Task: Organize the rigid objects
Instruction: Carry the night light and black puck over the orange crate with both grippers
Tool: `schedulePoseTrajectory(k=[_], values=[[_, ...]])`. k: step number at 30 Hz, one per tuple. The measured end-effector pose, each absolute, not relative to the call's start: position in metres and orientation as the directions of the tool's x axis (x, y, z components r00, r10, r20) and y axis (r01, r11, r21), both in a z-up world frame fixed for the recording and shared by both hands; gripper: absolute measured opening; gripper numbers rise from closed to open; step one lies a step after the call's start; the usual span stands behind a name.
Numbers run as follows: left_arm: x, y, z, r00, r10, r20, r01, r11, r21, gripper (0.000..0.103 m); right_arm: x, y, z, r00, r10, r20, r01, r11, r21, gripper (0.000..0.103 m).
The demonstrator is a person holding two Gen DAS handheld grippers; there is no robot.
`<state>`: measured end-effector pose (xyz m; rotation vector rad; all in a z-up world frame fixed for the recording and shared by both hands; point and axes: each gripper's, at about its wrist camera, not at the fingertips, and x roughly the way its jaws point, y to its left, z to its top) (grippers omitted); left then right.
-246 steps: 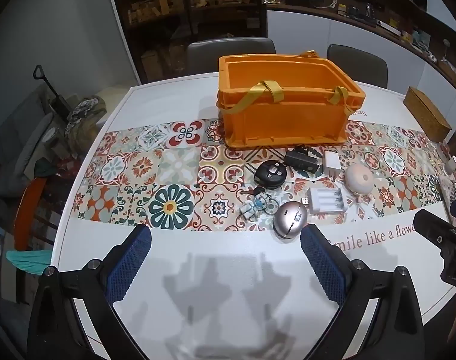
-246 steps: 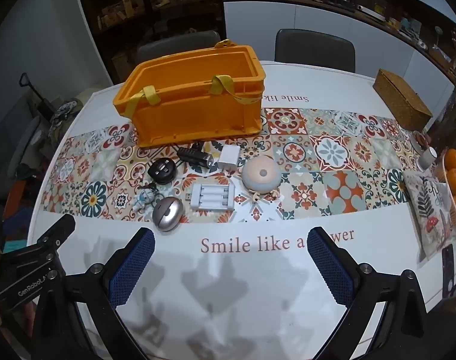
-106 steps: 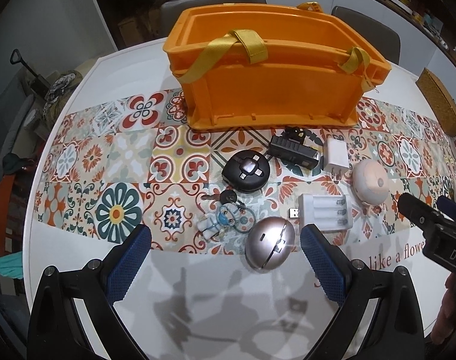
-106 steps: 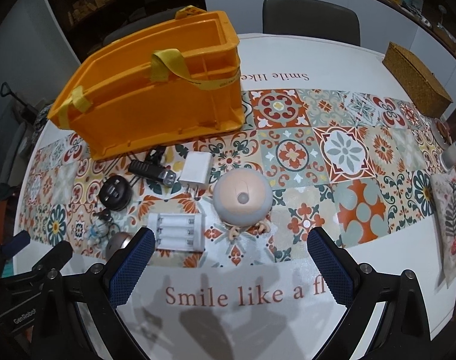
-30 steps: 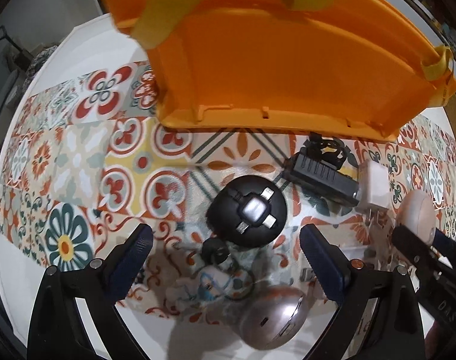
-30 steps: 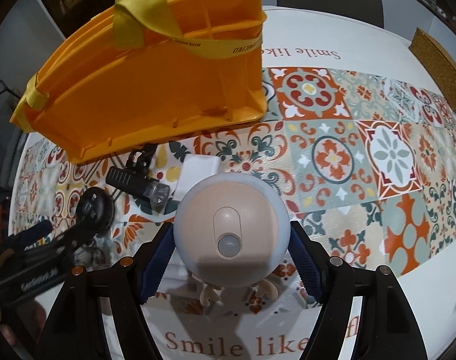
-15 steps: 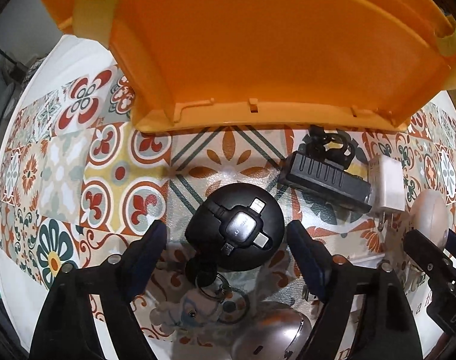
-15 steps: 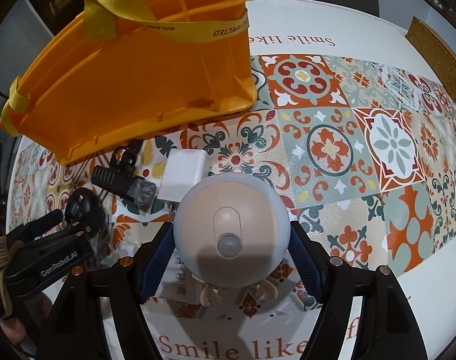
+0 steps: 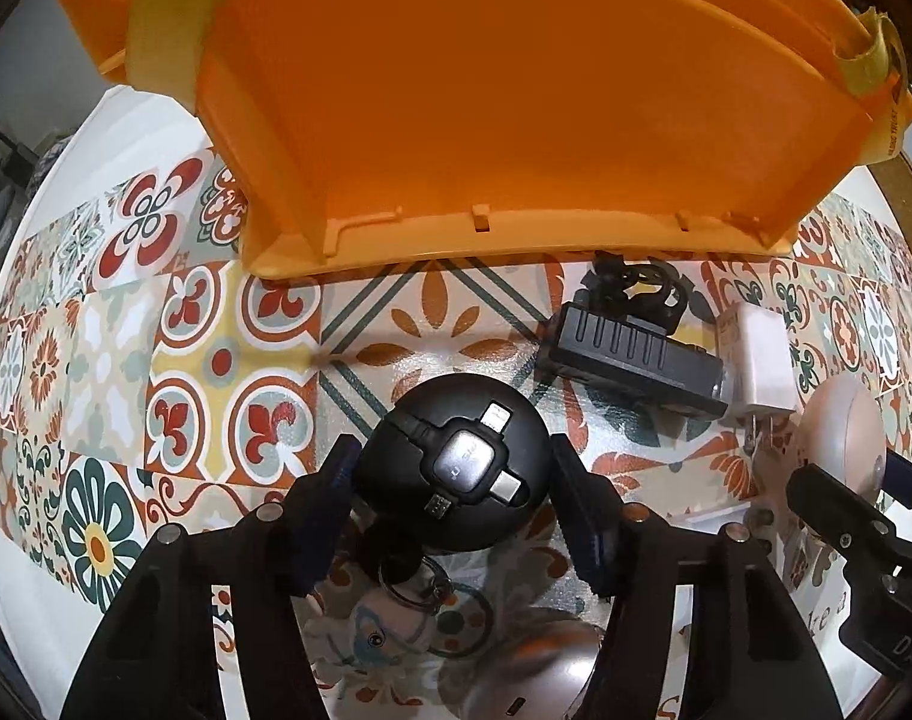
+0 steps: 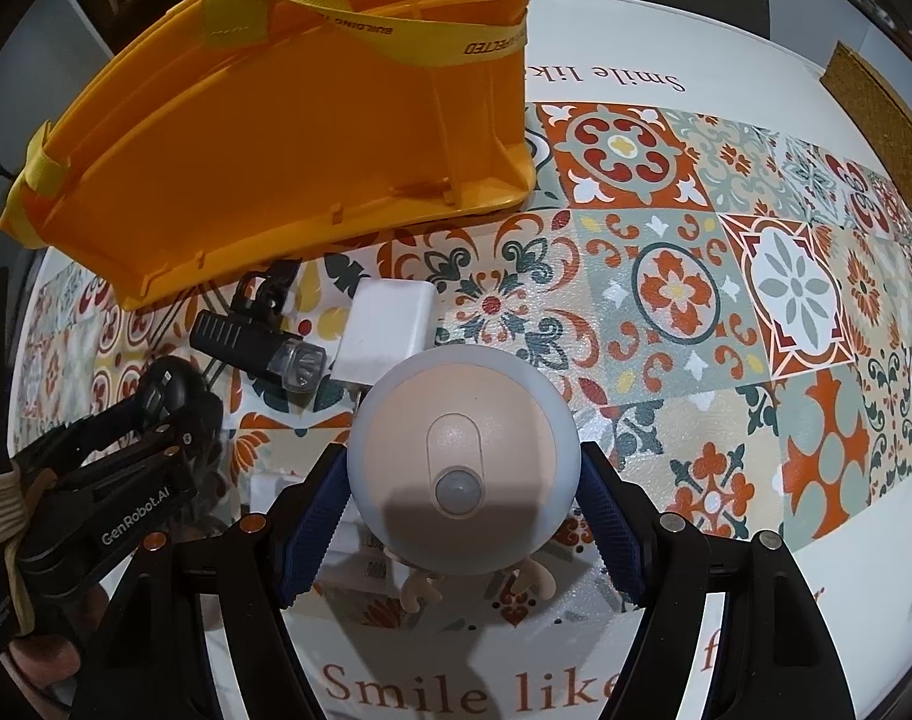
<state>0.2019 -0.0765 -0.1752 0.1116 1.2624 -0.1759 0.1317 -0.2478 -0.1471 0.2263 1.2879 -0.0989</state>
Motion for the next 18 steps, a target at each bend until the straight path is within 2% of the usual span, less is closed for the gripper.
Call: schedulePoseTrajectory(k=[18], values=[[0.161,-0.076,-0.103,0.395,-0.124,-0.910,0.225,0.974,-0.035,0.062,0.117,-0.241,-0.107,0.331,0.054,-0.942,0.181,0.976,0.120,0.075]])
